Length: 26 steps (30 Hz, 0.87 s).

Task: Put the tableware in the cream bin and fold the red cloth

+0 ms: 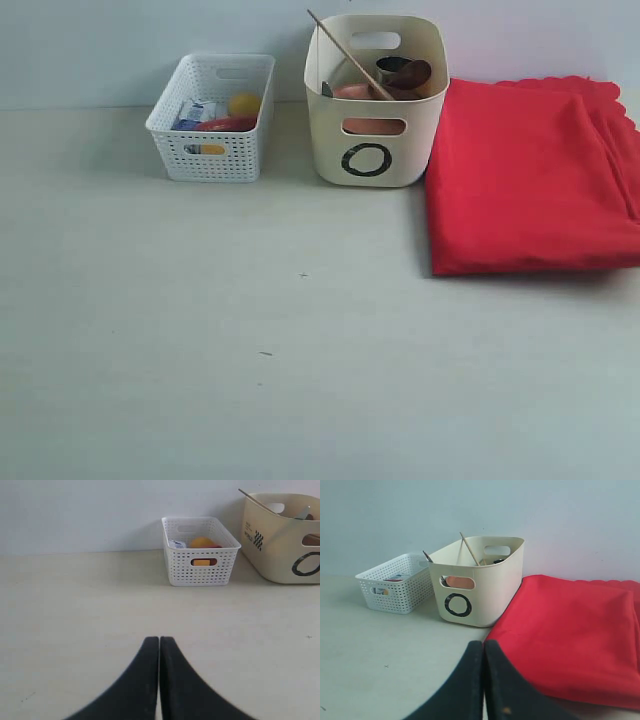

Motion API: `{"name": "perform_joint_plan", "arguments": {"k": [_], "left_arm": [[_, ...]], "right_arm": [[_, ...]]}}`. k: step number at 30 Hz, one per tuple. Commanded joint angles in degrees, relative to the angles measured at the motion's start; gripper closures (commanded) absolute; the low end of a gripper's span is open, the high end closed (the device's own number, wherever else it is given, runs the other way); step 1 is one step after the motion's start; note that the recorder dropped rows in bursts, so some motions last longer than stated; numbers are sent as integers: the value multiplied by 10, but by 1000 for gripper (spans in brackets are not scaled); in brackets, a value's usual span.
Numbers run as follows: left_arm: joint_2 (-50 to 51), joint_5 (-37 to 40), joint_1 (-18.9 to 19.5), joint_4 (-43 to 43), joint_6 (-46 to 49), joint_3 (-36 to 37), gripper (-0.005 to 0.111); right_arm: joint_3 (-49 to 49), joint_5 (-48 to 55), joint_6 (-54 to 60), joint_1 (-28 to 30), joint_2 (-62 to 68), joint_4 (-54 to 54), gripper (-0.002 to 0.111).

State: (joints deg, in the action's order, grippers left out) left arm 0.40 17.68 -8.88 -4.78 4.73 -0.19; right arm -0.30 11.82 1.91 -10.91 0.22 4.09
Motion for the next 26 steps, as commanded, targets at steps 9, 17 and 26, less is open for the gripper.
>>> {"name": "perform_joint_plan", "arguments": {"k": [9,17,26], "left_arm": [[-4,-2,2,-1,-4,2,104],[-4,-2,2,-1,-4,2,104],[-4,-2,2,-1,-4,2,104]], "right_arm": [[3,0,0,-1,-2,1,108],[3,0,0,-1,-2,1,108],[3,16,0,-1,-2,1,108]]}}
